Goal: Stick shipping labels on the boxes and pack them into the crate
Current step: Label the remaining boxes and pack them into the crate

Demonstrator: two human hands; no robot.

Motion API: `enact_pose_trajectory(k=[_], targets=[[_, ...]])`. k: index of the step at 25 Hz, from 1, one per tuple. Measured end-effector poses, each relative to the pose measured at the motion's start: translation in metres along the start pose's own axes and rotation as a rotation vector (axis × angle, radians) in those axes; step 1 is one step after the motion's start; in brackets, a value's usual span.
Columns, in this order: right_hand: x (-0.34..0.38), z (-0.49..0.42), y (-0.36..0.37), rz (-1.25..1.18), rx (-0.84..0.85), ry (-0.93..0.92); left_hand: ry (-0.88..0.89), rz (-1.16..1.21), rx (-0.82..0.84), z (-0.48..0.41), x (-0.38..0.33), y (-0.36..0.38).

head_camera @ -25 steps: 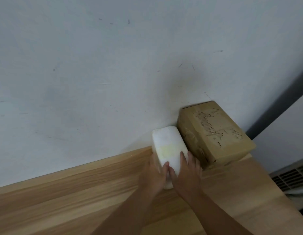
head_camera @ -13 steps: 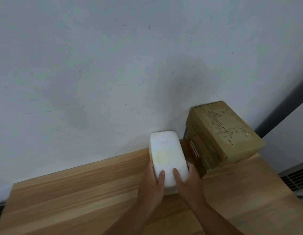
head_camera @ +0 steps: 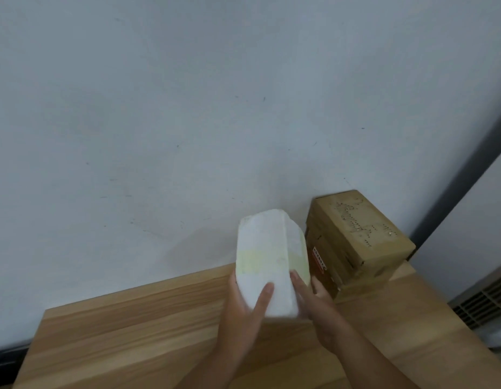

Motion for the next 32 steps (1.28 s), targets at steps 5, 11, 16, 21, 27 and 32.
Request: enact_pose_trajectory(k=[5, 11, 16, 21, 27, 32], targets=[[0.019, 0.026, 0.005, 0.1, -0.127, -0.212, -0.055, -0.237, 0.063, 0.015, -0.014, -0.01], [0.027, 0.038, -0.014, -0.1, -0.235, -0.298, -0.237, 0.485, 0.065, 0.018, -0.008, -0.026], [0.016, 0.042, -0.01, -0.195, 0.208, -0.078, -0.308, 0.679, 0.349, 0.041, 0.001, -0.022], [0.012, 0.049, -0.019, -0.09, -0.058, -0.199, 0.141, 0.07, 0.119, 0.033, -0.016, -0.043], [0.016, 0.066, -0.009, -0.014, -0.112, -0.342, 0.037, 0.144, 0.195, 0.041, -0.012, -0.035], [0.005, 0.084, 0.007, 0.033, -0.09, -0.408, -0.035, 0.13, 0.231, 0.056, 0.004, -0.056]])
Point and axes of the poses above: each hand's wrist, its own z-axis away from the middle knuckle, its own y-axis out of the palm, x = y × z, the point moved 6 cm from there along -z, towards the middle knuckle, and after that the axes turned 4 degrees about y, right-handed, at the moved point
